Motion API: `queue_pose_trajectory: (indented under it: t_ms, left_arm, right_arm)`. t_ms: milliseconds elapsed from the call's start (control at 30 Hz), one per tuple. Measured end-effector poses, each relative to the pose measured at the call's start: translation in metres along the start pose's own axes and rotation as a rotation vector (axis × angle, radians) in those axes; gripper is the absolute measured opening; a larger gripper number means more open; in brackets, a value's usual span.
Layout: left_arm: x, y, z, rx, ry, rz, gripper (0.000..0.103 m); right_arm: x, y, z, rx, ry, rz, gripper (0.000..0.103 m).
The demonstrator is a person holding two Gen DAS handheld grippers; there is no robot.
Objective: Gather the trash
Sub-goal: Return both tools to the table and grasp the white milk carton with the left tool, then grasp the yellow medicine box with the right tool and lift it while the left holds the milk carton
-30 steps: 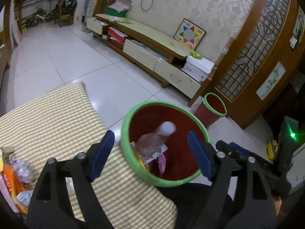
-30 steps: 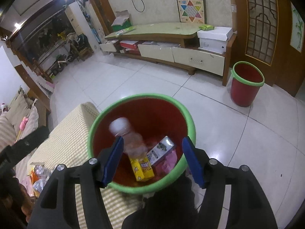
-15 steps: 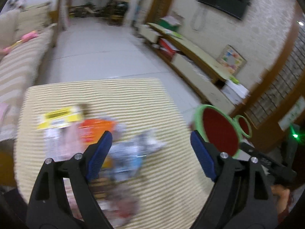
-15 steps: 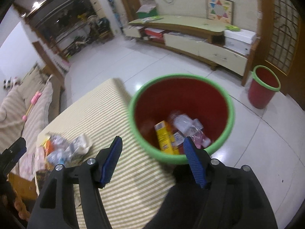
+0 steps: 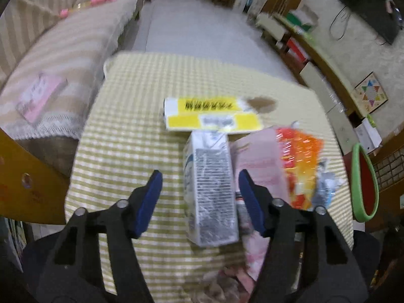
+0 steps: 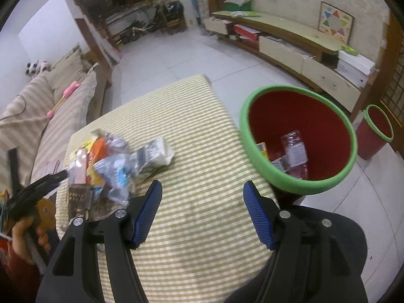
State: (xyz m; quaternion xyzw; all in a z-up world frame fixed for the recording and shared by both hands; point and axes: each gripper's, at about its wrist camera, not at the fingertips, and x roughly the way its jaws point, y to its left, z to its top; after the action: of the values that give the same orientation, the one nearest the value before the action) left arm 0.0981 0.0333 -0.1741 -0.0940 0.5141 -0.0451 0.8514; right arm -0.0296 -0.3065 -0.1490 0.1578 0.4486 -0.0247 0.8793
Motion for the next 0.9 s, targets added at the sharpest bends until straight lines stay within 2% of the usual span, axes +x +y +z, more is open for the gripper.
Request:
queue_pose_trajectory:
  t_ms: [67,100,167,200,267,333,400,467,533,667,800,900]
  left_arm:
    - [0.009,-0.003,0.002,0.007,0.019,-0.008,0.059]
    - [0.010,-0.006,0.004,0.017,0.008,-0.007,0.059]
    - [0.012,-0.006,0.004,0.035,0.002,0.015,0.059]
    - [0.018,-0.006,0.007,0.045,0.026,0.031,0.059]
    - [0.029,-0.001,0.009,0.037,0.065,0.033,0.066]
    - [0.028,0.006,0.008,0.017,0.049,0.026,0.067]
    - [0.027,0.009,0.007,0.010,0.040,0.016,0.061]
    - [0.024,0.010,0.002,0.005,0.034,-0.011,0.036]
    - [0.019,0.009,-0.003,0.018,0.024,0.004,0.035]
    - [0.004,0.022,-0.018,-0.010,0.007,-0.042,0.035]
    - [-0.011,0.036,-0.038,-0.039,-0.005,-0.070,0.035]
    - [-0.023,0.049,-0.060,-0.069,-0.012,-0.063,0.035]
  right_arm:
    - [-0.001,0.004,-0.002,-0.015,0.004,0.005,0.065]
    - [-0.001,0.006,-0.002,-0.019,0.006,0.006,0.068]
    - [0.000,0.009,-0.004,-0.028,0.014,0.008,0.072]
    - [0.002,0.011,-0.005,-0.036,0.024,0.010,0.072]
    - [0.004,0.015,-0.008,-0.050,0.032,0.013,0.072]
    - [0.004,0.019,-0.012,-0.070,0.032,0.009,0.072]
    - [0.006,0.022,-0.013,-0.079,0.039,0.006,0.072]
    - [0.008,0.025,-0.013,-0.080,0.048,0.018,0.072]
    - [0.009,0.030,-0.013,-0.093,0.051,0.025,0.072]
    - [0.014,0.042,-0.007,-0.141,0.061,0.053,0.072]
    - [0.025,0.075,0.016,-0.299,0.082,0.104,0.072]
    - [0.036,0.120,0.040,-0.479,0.083,0.125,0.073]
